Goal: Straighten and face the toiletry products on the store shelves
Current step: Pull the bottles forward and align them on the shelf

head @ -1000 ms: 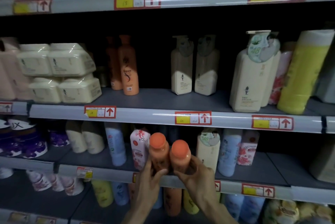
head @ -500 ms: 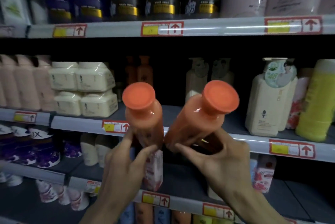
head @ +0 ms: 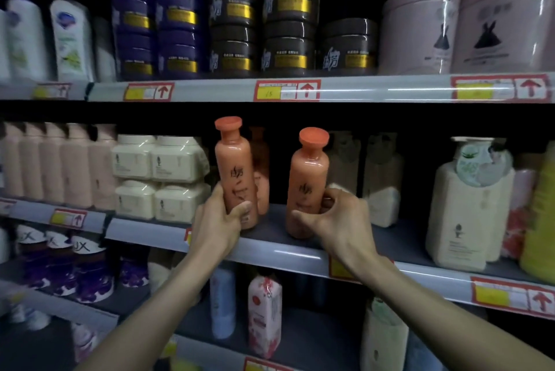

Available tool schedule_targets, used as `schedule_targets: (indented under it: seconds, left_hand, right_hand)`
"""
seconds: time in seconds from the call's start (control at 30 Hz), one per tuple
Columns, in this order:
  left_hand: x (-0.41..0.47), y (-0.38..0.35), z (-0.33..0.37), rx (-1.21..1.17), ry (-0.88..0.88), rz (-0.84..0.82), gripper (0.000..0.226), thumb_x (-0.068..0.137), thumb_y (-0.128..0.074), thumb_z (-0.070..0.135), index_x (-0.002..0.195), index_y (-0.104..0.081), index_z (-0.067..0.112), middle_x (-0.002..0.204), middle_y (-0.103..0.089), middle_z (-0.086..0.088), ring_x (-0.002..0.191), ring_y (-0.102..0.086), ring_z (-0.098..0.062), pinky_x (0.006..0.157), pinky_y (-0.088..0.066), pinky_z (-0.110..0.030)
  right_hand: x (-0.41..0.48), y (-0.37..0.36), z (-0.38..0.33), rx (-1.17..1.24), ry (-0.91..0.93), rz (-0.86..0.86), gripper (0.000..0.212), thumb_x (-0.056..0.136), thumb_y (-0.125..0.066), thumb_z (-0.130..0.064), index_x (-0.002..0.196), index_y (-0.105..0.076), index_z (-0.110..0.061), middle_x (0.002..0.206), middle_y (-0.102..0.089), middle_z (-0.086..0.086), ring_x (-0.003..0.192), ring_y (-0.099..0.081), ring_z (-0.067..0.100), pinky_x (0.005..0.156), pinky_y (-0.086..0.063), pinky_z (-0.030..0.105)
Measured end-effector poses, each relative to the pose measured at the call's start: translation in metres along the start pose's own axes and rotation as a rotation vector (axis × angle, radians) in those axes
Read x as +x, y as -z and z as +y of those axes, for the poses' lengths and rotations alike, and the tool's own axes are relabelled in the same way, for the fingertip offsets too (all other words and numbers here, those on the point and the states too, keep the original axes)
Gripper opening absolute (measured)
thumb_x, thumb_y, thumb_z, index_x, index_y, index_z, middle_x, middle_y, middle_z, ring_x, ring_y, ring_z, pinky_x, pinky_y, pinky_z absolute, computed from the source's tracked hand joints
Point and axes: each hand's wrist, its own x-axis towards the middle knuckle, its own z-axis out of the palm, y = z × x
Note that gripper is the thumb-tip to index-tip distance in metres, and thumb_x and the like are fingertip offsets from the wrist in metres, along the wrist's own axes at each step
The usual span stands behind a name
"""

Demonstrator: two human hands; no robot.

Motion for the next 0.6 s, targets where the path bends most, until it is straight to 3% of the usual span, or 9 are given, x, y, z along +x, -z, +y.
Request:
schedule_targets:
  seconds: [0.1, 0.2, 0.3, 0.43, 0.53, 0.6]
  left_hand:
    - [0.017, 0.002, -0.008, 0.118, 0.046, -0.035, 0.038, 0.091, -0.072, 0.033, 0.125, -0.06, 0.025, 0.115, -0.074, -0.004, 0.112, -0.065, -0.031, 0.085, -0.048, -0.034]
    - [0.032, 0.002, -0.02, 0.149, 0.106, -0.076, 0.032, 0.091, -0.071, 0.034, 0.12, -0.063, 0.024, 0.115, -0.074, -0.005, 0.112, -0.065, -0.031, 0.088, -0.049, -0.036]
    - [0.043, 0.002, -0.026, 0.118, 0.126, -0.105, 0.033, 0.094, -0.069, 0.031, 0.125, -0.06, 0.022, 0.122, -0.071, -0.005, 0.116, -0.064, -0.031, 0.095, -0.048, -0.038]
    - [0.051, 0.002, -0.029, 0.156, 0.105, -0.162, 0.038, 0.099, -0.061, 0.033, 0.133, -0.054, 0.016, 0.13, -0.065, -0.007, 0.124, -0.058, -0.033, 0.09, -0.04, -0.032]
    - [0.056, 0.001, -0.04, 0.173, 0.092, -0.113, 0.036, 0.096, -0.062, 0.044, 0.121, -0.064, 0.019, 0.117, -0.074, -0.007, 0.114, -0.065, -0.032, 0.095, -0.051, -0.038]
    - [0.058, -0.004, -0.052, 0.176, 0.063, -0.066, 0.041, 0.092, -0.058, 0.055, 0.113, -0.067, 0.022, 0.105, -0.077, -0.003, 0.105, -0.069, -0.028, 0.092, -0.055, -0.041]
  right_hand:
    - [0.016, -0.009, 0.003, -0.091, -0.021, -0.021, 0.034, 0.066, -0.088, -0.048, 0.076, -0.071, -0.021, 0.068, -0.067, -0.013, 0.065, -0.063, -0.004, 0.055, -0.05, 0.01]
    - [0.035, -0.015, 0.005, -0.182, -0.086, -0.066, 0.047, 0.064, -0.086, -0.059, 0.08, -0.079, -0.015, 0.075, -0.075, -0.002, 0.074, -0.072, 0.014, 0.067, -0.061, 0.035]
    - [0.049, -0.016, 0.009, -0.21, -0.141, -0.103, 0.049, 0.064, -0.088, -0.06, 0.078, -0.078, -0.015, 0.075, -0.073, 0.002, 0.073, -0.071, 0.017, 0.062, -0.058, 0.032]
    - [0.053, -0.026, 0.018, -0.226, -0.132, -0.083, 0.053, 0.064, -0.086, -0.065, 0.081, -0.078, -0.015, 0.077, -0.074, 0.004, 0.077, -0.072, 0.02, 0.065, -0.059, 0.033]
    - [0.057, -0.038, 0.021, -0.27, -0.123, -0.07, 0.057, 0.066, -0.081, -0.069, 0.084, -0.076, -0.015, 0.084, -0.074, 0.008, 0.088, -0.07, 0.029, 0.067, -0.051, 0.032]
    - [0.061, -0.046, 0.021, -0.243, -0.131, -0.076, 0.056, 0.067, -0.081, -0.067, 0.084, -0.075, -0.014, 0.085, -0.072, 0.011, 0.091, -0.068, 0.033, 0.069, -0.054, 0.035]
